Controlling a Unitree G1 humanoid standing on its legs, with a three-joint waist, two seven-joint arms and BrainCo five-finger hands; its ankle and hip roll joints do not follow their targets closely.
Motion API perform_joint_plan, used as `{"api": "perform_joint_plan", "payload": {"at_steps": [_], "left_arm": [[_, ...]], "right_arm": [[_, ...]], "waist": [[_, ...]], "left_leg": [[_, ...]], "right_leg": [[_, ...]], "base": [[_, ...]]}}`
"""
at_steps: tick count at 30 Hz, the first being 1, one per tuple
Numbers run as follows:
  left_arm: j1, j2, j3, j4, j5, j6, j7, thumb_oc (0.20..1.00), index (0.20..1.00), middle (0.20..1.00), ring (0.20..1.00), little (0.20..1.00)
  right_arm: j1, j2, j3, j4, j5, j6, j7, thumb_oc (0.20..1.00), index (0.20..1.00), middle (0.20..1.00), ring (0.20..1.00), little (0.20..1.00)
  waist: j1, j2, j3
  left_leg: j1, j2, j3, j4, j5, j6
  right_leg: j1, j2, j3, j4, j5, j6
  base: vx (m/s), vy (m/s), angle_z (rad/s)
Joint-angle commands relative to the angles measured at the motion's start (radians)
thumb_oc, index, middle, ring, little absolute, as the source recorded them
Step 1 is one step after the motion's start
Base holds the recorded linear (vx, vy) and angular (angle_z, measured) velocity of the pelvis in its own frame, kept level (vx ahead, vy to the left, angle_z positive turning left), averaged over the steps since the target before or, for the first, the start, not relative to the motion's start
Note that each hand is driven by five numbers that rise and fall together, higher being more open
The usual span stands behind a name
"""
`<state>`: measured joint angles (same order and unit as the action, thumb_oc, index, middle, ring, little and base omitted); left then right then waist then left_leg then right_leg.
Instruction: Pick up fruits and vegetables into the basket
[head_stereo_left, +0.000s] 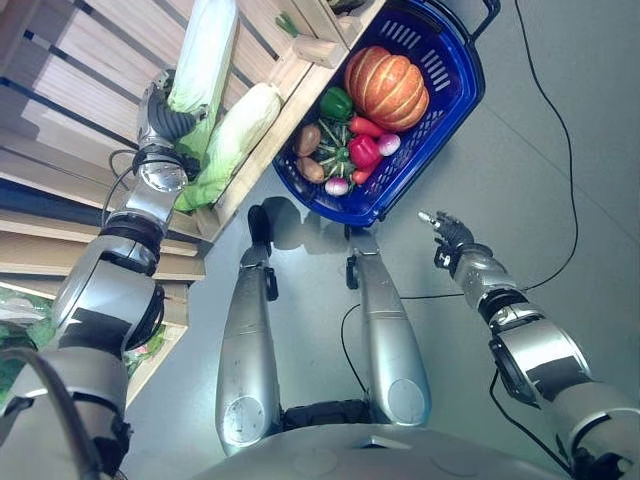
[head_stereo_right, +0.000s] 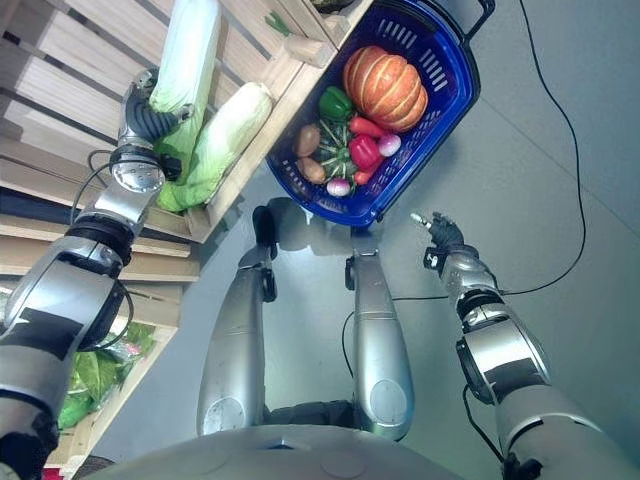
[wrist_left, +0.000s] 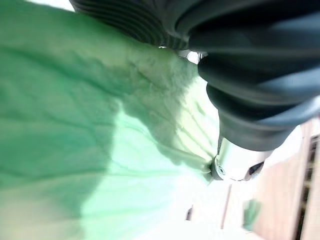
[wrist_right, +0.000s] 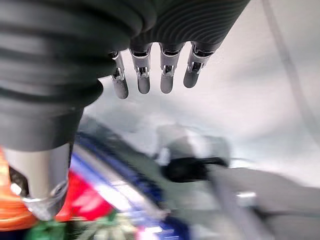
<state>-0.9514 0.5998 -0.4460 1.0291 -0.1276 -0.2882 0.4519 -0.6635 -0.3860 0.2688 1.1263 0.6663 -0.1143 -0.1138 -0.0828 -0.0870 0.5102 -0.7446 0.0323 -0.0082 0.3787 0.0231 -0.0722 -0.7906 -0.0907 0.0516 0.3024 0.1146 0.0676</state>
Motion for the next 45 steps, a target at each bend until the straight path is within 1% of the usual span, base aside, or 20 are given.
{"api": "perform_joint_plan", "payload": {"at_steps": [1, 2, 3, 4, 5, 6, 7, 11, 13, 17, 20, 21, 26, 32, 38, 39, 40, 41, 43, 45], "left_arm": [[0.028, -0.008, 0.105, -0.085, -0.004, -0.085, 0.071, 0.2, 0.2, 0.2, 0.2, 0.2], [0.034, -0.01, 0.108, -0.099, 0.003, -0.091, 0.083, 0.2, 0.2, 0.2, 0.2, 0.2], [0.051, -0.013, 0.111, -0.133, 0.008, -0.105, 0.109, 0.2, 0.2, 0.2, 0.2, 0.2], [0.057, -0.014, 0.118, -0.153, 0.014, -0.111, 0.124, 0.2, 0.2, 0.2, 0.2, 0.2], [0.059, -0.015, 0.12, -0.157, 0.015, -0.114, 0.127, 0.2, 0.2, 0.2, 0.2, 0.2], [0.075, -0.018, 0.127, -0.183, 0.015, -0.153, 0.154, 0.2, 0.2, 0.2, 0.2, 0.2], [0.087, -0.021, 0.133, -0.2, 0.02, -0.172, 0.163, 0.2, 0.2, 0.2, 0.2, 0.2], [0.108, -0.028, 0.138, -0.268, 0.058, -0.227, 0.202, 0.2, 0.2, 0.2, 0.2, 0.2], [0.121, -0.036, 0.139, -0.308, 0.09, -0.257, 0.205, 0.2, 0.2, 0.2, 0.2, 0.2], [0.133, -0.049, 0.136, -0.377, 0.169, -0.275, 0.205, 0.2, 0.2, 0.2, 0.2, 0.2], [0.133, -0.04, 0.128, -0.427, 0.214, -0.282, 0.181, 0.2, 0.2, 0.2, 0.2, 0.2], [0.128, -0.035, 0.124, -0.455, 0.235, -0.28, 0.167, 0.2, 0.2, 0.2, 0.2, 0.2], [0.138, -0.011, 0.115, -0.538, 0.298, -0.267, 0.143, 0.2, 0.2, 0.2, 0.2, 0.2], [0.143, 0.016, 0.097, -0.595, 0.351, -0.254, 0.103, 0.2, 0.2, 0.2, 0.2, 0.2], [0.143, 0.035, 0.073, -0.666, 0.357, -0.243, 0.019, 0.2, 0.2, 0.2, 0.2, 0.2], [0.146, 0.034, 0.071, -0.669, 0.357, -0.242, 0.011, 0.2, 0.2, 0.2, 0.2, 0.2], [0.142, 0.036, 0.069, -0.674, 0.355, -0.242, 0.002, 0.2, 0.2, 0.2, 0.2, 0.2], [0.144, 0.036, 0.057, -0.688, 0.341, -0.235, -0.028, 0.2, 0.2, 0.2, 0.2, 0.2], [0.142, 0.036, 0.052, -0.699, 0.34, -0.233, -0.046, 0.2, 0.2, 0.2, 0.2, 0.2], [0.145, 0.029, 0.032, -0.71, 0.316, -0.227, -0.094, 0.2, 0.2, 0.2, 0.2, 0.2]], "right_arm": [[0.055, -0.05, -0.049, -0.143, 0.023, -0.106, -0.147, 1.0, 1.0, 1.0, 1.0, 1.0], [0.06, -0.048, -0.053, -0.171, 0.013, -0.131, -0.179, 1.0, 1.0, 1.0, 1.0, 1.0], [0.068, -0.048, -0.065, -0.239, -0.001, -0.156, -0.24, 1.0, 1.0, 1.0, 1.0, 1.0], [0.07, -0.048, -0.072, -0.274, -0.016, -0.168, -0.276, 1.0, 1.0, 1.0, 1.0, 1.0], [0.071, -0.048, -0.073, -0.28, -0.017, -0.176, -0.284, 1.0, 1.0, 1.0, 1.0, 1.0], [0.083, -0.047, -0.085, -0.333, -0.04, -0.211, -0.337, 1.0, 1.0, 1.0, 1.0, 1.0], [0.092, -0.047, -0.089, -0.363, -0.055, -0.229, -0.371, 1.0, 1.0, 1.0, 1.0, 1.0], [0.103, -0.041, -0.101, -0.492, -0.097, -0.268, -0.453, 1.0, 1.0, 1.0, 1.0, 1.0], [0.113, -0.036, -0.111, -0.566, -0.125, -0.293, -0.464, 1.0, 1.0, 1.0, 1.0, 1.0], [0.13, -0.018, -0.123, -0.698, -0.167, -0.31, -0.432, 1.0, 1.0, 1.0, 1.0, 1.0], [0.139, -0.007, -0.123, -0.787, -0.188, -0.319, -0.376, 1.0, 1.0, 1.0, 1.0, 1.0], [0.142, -0.003, -0.122, -0.823, -0.19, -0.323, -0.341, 1.0, 1.0, 1.0, 1.0, 1.0], [0.168, 0.007, -0.103, -0.929, -0.188, -0.303, -0.224, 1.0, 1.0, 1.0, 1.0, 1.0], [0.177, 0.005, -0.083, -1.007, -0.172, -0.271, -0.139, 1.0, 1.0, 1.0, 1.0, 1.0], [0.175, 0.002, -0.054, -1.051, -0.144, -0.228, -0.067, 1.0, 1.0, 1.0, 1.0, 1.0], [0.178, 0.002, -0.052, -1.052, -0.143, -0.229, -0.063, 1.0, 1.0, 1.0, 1.0, 1.0], [0.176, 0.002, -0.051, -1.052, -0.139, -0.227, -0.056, 1.0, 1.0, 1.0, 1.0, 1.0], [0.178, 0.003, -0.043, -1.059, -0.127, -0.211, -0.035, 1.0, 1.0, 1.0, 1.0, 1.0], [0.174, 0.004, -0.037, -1.064, -0.124, -0.203, -0.027, 1.0, 1.0, 1.0, 1.0, 1.0], [0.174, 0.006, -0.018, -1.063, -0.113, -0.19, -0.02, 1.0, 1.0, 1.0, 1.0, 1.0]], "waist": [[0.012, 0.032, 0.01], [0.011, 0.032, 0.01], [0.011, 0.034, 0.01], [0.009, 0.036, 0.01], [0.009, 0.036, 0.01], [0.007, 0.041, 0.01], [0.008, 0.042, 0.01], [0.005, 0.05, 0.01], [0.004, 0.055, 0.01], [0.0, 0.061, 0.01], [-0.003, 0.064, 0.01], [-0.006, 0.065, 0.01], [-0.01, 0.067, 0.01], [-0.011, 0.068, 0.01], [-0.01, 0.071, 0.01], [-0.01, 0.071, 0.01], [-0.01, 0.072, 0.01], [-0.009, 0.071, 0.01], [-0.009, 0.071, 0.01], [-0.008, 0.07, 0.01]], "left_leg": [[0.018, -0.023, -0.026, -0.017, -0.01, 0.021], [0.018, -0.024, -0.026, -0.019, -0.01, 0.021], [0.017, -0.025, -0.024, -0.013, -0.02, 0.022], [0.012, -0.026, -0.024, -0.018, -0.012, 0.022], [0.012, -0.027, -0.024, -0.018, -0.012, 0.022], [0.01, -0.028, -0.023, -0.02, -0.014, 0.023], [0.014, -0.028, -0.022, -0.016, -0.024, 0.024], [0.004, -0.032, -0.02, -0.024, -0.016, 0.025], [0.006, -0.033, -0.019, -0.022, -0.024, 0.024], [0.006, -0.036, -0.018, -0.026, -0.023, 0.025], [0.009, -0.035, -0.014, -0.031, -0.022, 0.025], [0.006, -0.035, -0.011, -0.037, -0.013, 0.025], [0.015, -0.031, -0.003, -0.043, -0.011, 0.025], [0.025, -0.026, 0.004, -0.045, -0.011, 0.023], [0.023, -0.025, 0.007, -0.051, -0.001, 0.023], [0.028, -0.024, 0.008, -0.048, -0.009, 0.023], [0.024, -0.025, 0.008, -0.052, -0.001, 0.023], [0.027, -0.024, 0.008, -0.047, -0.008, 0.022], [0.022, -0.024, 0.009, -0.052, 0.001, 0.022], [0.027, -0.022, 0.01, -0.048, -0.006, 0.022]], "right_leg": [[0.065, 0.046, -0.054, 0.066, -0.089, -0.024], [0.064, 0.046, -0.054, 0.066, -0.089, -0.024], [0.063, 0.046, -0.054, 0.071, -0.096, -0.024], [0.057, 0.046, -0.054, 0.067, -0.09, -0.024], [0.057, 0.046, -0.054, 0.067, -0.09, -0.024], [0.052, 0.046, -0.053, 0.068, -0.091, -0.024], [0.056, 0.046, -0.052, 0.072, -0.1, -0.024], [0.043, 0.045, -0.05, 0.067, -0.093, -0.024], [0.045, 0.044, -0.05, 0.068, -0.099, -0.023], [0.046, 0.044, -0.048, 0.064, -0.1, -0.022], [0.048, 0.042, -0.048, 0.061, -0.101, -0.021], [0.045, 0.04, -0.048, 0.055, -0.092, -0.02], [0.056, 0.038, -0.047, 0.049, -0.093, -0.018], [0.067, 0.035, -0.049, 0.048, -0.098, -0.016], [0.066, 0.03, -0.051, 0.043, -0.09, -0.014], [0.071, 0.03, -0.051, 0.046, -0.097, -0.013], [0.067, 0.03, -0.052, 0.043, -0.09, -0.013], [0.07, 0.03, -0.053, 0.048, -0.096, -0.013], [0.066, 0.029, -0.053, 0.044, -0.089, -0.012], [0.071, 0.029, -0.055, 0.047, -0.095, -0.011]], "base": [[-0.02, -0.022, 0.06], [0.0, -0.005, 0.05], [-0.02, 0.008, 0.04], [0.0, 0.0, 0.0], [0.0, 0.0, 0.0], [0.0, 0.0, 0.0], [0.0, 0.0, 0.0], [0.0, 0.0, 0.0], [0.0, 0.0, 0.0], [0.0, 0.0, 0.0], [0.0, 0.0, 0.0], [0.0, 0.0, 0.0], [0.0, 0.0, 0.0], [0.0, 0.0, 0.0], [0.0, 0.0, 0.0], [0.0, 0.0, 0.0], [0.0, 0.0, 0.0], [0.0, 0.0, 0.0], [0.0, 0.0, 0.0], [0.0, 0.0, 0.0]]}}
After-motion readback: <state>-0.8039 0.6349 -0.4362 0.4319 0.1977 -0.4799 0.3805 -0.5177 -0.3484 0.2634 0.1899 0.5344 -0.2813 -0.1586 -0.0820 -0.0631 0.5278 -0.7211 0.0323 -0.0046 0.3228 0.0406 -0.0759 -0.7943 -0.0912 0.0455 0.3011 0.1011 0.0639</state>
